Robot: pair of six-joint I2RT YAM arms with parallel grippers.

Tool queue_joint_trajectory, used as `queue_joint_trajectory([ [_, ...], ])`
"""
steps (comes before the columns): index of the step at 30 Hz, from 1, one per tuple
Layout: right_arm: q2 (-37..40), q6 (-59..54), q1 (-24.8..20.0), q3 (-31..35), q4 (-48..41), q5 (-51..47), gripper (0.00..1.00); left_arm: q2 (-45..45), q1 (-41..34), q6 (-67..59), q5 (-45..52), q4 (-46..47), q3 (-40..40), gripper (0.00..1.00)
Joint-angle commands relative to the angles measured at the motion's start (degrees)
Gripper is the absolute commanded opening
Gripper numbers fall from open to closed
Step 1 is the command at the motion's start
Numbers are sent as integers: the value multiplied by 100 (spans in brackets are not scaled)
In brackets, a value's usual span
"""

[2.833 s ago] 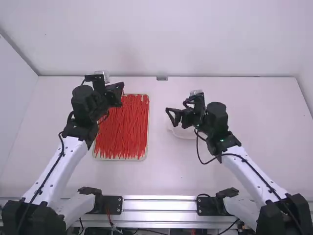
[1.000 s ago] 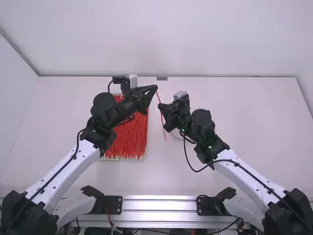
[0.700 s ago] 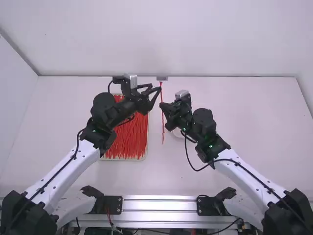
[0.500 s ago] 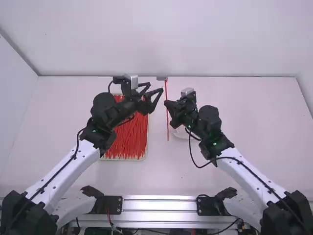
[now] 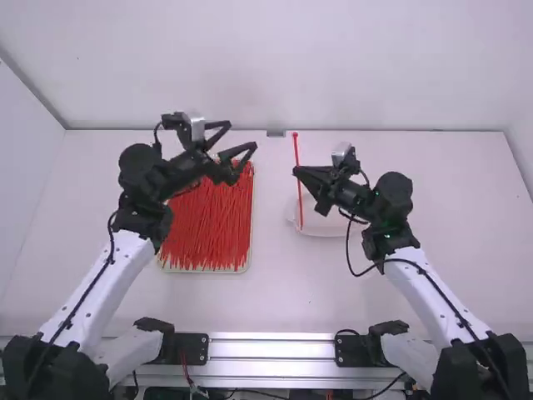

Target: Fasten the cable tie

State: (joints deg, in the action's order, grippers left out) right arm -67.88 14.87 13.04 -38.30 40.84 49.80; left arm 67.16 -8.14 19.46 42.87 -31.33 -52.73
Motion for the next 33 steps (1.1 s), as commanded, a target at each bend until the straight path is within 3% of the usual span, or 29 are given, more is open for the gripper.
queue_joint_trajectory([
  [1,-33,323,-146,-208,328,791,0,85,186,92,1486,-278,-295,99],
  [10,-33,638,-11,-208,1429,883,0,682,192,328,2881,-498,-1193,99],
  [20,-33,634,313,-208,1676,470,0,1751,-179,734,3799,-588,-2214,98],
  [27,-35,636,339,-208,2035,181,0,1888,-516,820,3836,-931,-2382,85],
  [31,-39,636,420,-208,2184,42,0,1884,-629,1154,3659,-1250,-2382,69],
  [33,-39,632,433,-208,2181,-20,0,1884,-671,1314,3534,-1360,-2382,69],
])
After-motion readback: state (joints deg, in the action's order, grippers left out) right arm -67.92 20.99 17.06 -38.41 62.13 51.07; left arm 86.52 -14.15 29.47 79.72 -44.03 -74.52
